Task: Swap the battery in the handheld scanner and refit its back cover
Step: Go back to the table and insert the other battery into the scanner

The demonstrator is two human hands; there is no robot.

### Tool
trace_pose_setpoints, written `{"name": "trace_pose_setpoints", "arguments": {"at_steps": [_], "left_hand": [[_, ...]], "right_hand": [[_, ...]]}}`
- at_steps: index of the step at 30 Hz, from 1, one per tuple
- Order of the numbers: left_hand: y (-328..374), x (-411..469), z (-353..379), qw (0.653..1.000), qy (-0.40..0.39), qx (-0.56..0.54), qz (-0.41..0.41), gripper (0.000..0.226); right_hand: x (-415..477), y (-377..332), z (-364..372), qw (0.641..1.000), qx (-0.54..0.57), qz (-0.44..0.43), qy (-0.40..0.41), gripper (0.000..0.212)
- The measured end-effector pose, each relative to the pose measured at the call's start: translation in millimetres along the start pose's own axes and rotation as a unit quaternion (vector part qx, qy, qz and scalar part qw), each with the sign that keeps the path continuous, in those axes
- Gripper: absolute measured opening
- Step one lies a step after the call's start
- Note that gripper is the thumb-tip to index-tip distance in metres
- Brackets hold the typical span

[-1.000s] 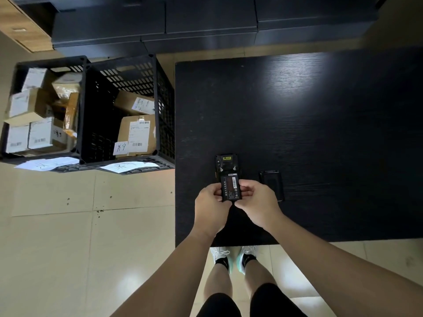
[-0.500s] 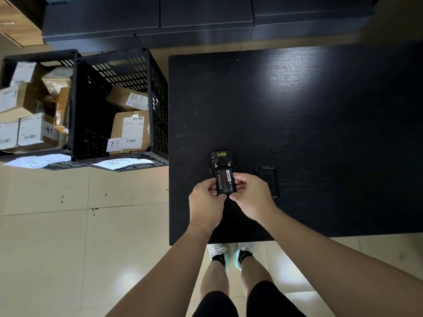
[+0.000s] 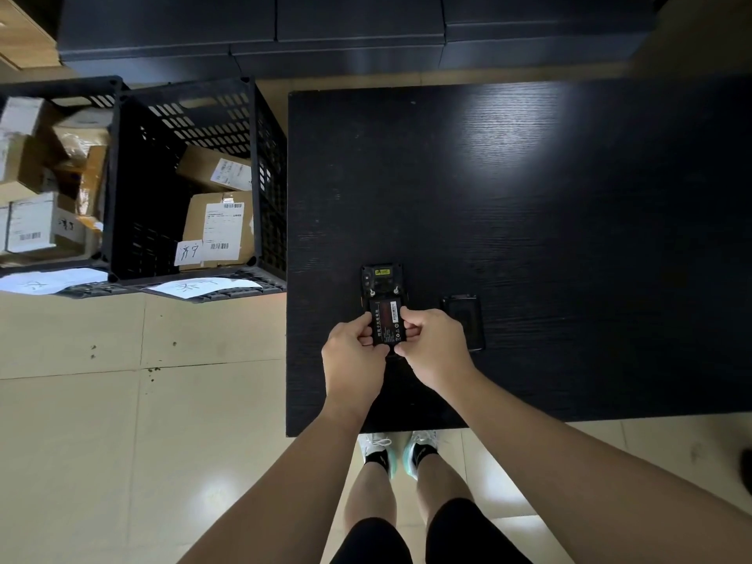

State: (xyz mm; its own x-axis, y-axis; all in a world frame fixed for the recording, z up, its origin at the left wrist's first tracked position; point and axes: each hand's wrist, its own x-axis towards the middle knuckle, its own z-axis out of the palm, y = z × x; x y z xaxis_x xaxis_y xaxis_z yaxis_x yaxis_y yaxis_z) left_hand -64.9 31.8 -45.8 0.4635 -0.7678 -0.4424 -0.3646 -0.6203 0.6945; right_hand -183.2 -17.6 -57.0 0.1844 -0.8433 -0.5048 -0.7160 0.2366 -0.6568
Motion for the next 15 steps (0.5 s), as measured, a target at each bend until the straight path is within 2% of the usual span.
{"name": "trace_pose_setpoints", "arguments": {"at_steps": [6, 12, 15], "left_hand": [[1, 3, -2, 0.999, -0.006, -0.027, -0.031, 0.057], [-2, 4, -10, 0.998, 0.023, -0.034, -0.044, 0.048], [-3, 8, -11, 0.998, 0.005, -0.030, -0.055, 0.047]], "right_hand": [[-3, -3, -2, 0.999, 0.024, 0.023, 0.009, 0.064], [-10, 0, -3, 0.991, 0.098, 0.068, 0.060, 0.052], [-10, 1, -3, 0.988, 0.110, 0.093, 0.045, 0.050]]}}
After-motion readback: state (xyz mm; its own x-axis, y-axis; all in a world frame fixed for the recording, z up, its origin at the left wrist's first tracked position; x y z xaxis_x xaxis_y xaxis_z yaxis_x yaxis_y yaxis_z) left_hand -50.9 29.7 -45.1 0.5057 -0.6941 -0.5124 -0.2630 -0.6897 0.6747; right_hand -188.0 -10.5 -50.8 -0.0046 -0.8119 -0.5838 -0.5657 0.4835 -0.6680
